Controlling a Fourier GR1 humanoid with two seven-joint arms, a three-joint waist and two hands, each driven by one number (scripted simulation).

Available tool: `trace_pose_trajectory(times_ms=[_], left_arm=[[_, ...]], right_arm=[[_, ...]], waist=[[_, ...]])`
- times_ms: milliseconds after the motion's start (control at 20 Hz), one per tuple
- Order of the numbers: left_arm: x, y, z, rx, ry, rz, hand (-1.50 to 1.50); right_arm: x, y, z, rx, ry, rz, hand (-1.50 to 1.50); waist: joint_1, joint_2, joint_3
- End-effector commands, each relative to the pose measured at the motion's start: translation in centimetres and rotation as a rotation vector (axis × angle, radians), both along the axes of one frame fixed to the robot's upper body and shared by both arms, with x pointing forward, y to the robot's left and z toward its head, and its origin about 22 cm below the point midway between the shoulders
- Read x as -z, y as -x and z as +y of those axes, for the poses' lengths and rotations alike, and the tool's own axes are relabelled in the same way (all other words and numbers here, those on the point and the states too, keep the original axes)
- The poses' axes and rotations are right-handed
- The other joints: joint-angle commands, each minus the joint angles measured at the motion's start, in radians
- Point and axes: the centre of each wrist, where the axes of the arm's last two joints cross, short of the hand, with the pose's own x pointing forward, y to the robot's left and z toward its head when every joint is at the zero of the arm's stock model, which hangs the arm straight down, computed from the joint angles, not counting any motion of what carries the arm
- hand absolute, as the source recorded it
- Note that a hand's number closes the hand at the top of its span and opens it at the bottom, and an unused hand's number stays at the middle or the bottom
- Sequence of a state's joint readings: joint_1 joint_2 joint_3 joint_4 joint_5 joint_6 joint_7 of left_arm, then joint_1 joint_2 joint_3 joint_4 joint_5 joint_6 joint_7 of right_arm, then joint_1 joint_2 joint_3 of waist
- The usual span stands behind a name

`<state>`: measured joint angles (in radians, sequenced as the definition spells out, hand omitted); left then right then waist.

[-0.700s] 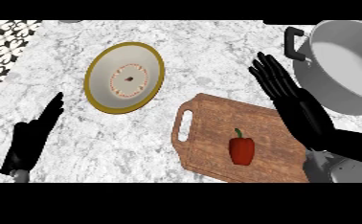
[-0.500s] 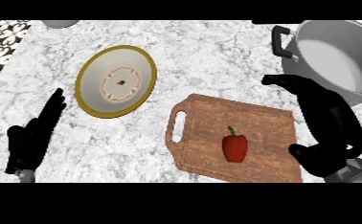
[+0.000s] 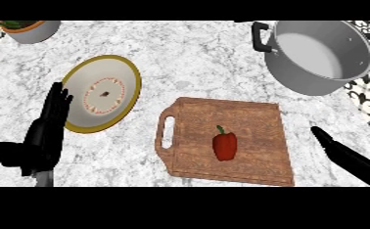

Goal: Pick the bell pepper from the cutting board and place it in the pot

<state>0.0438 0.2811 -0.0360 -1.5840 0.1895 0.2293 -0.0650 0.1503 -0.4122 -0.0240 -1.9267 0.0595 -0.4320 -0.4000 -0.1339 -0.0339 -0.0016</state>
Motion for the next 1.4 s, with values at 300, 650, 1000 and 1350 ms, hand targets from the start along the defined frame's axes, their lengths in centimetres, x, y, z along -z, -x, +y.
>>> trace_pose_trajectory(times_ms=[300,650,1000,1350], left_arm=[[0.9,-0.2,-3.2,0.057,0.035,-0.084,0.00],[0.1,0.0,-5.6,0.118,0.041,-0.106,0.00],[1.7,-0.1,-6.3,0.143,0.043,-0.099,0.00],[-0.5,-1.2,-7.0,0.122,0.048,-0.097,0.00]], right_arm=[[2.7,12.2,6.4,0.180,0.200,-0.006,-1.50],[6.1,17.0,7.4,0.245,0.399,0.456,-1.50],[5.0,15.7,12.2,0.328,0.457,0.648,-1.50],[4.3,11.5,17.2,0.350,0.492,0.736,-1.50]], waist=[[0.078,0.028,-0.003],[0.121,0.048,-0.007],[0.148,0.048,-0.004],[0.142,0.038,0.000]])
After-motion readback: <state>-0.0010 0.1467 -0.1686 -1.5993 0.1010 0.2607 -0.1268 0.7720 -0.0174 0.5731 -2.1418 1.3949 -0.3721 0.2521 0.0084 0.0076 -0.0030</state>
